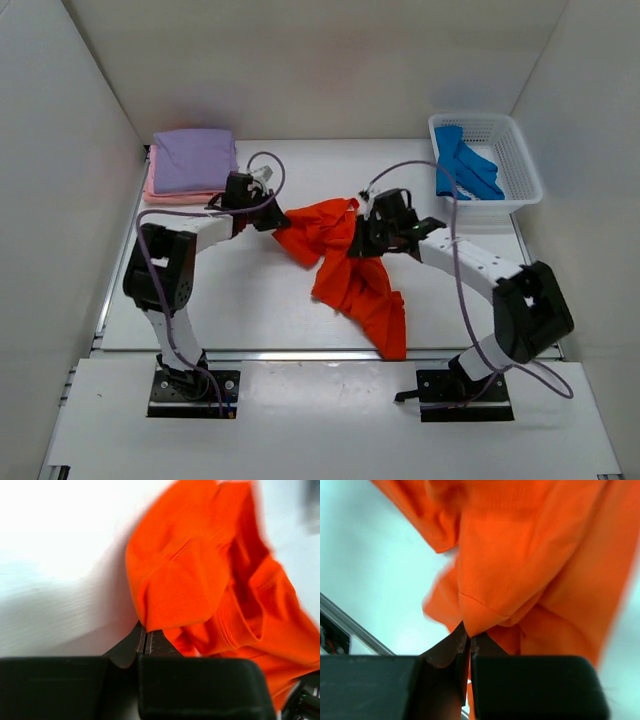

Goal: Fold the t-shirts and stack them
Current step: Flatten out the tshirt

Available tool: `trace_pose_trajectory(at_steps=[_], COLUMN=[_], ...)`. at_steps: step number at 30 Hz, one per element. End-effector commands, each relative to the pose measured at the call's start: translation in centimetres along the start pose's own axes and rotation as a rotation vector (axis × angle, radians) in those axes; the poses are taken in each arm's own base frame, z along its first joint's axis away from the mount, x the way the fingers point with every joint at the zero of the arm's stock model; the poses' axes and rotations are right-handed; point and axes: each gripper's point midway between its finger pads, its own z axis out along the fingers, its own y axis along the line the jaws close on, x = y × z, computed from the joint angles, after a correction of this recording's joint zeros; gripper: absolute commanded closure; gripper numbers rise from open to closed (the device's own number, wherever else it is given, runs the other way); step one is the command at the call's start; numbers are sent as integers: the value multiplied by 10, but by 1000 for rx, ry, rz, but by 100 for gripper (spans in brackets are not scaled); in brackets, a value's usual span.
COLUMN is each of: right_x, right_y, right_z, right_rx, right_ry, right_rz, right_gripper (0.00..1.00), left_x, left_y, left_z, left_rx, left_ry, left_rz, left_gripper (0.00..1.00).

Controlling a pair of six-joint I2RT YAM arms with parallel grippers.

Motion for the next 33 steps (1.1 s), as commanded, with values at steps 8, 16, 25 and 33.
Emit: trace_pose_trajectory(at_steps=[8, 16, 25, 33], right_x=[-177, -165, -157, -190], right_y=[-8, -1, 5, 10], right_z=[-272, -398, -445, -458], right_rx=[197, 266, 426, 451], right_ry=[-826, -1122, -1215, -1212], right_rz=[-104, -172, -183, -220], right_gripper=[100, 100, 100, 100], left_x=[-167, -154, -108, -63], left_y=[-139, -179, -216, -234], left_z=[-239, -365, -419, -392], left_rx=[127, 114, 191, 465], left_ry=[-568, -804, -859, -746], left_rz=[316, 409, 495, 431], left_gripper=[100, 100, 100, 100])
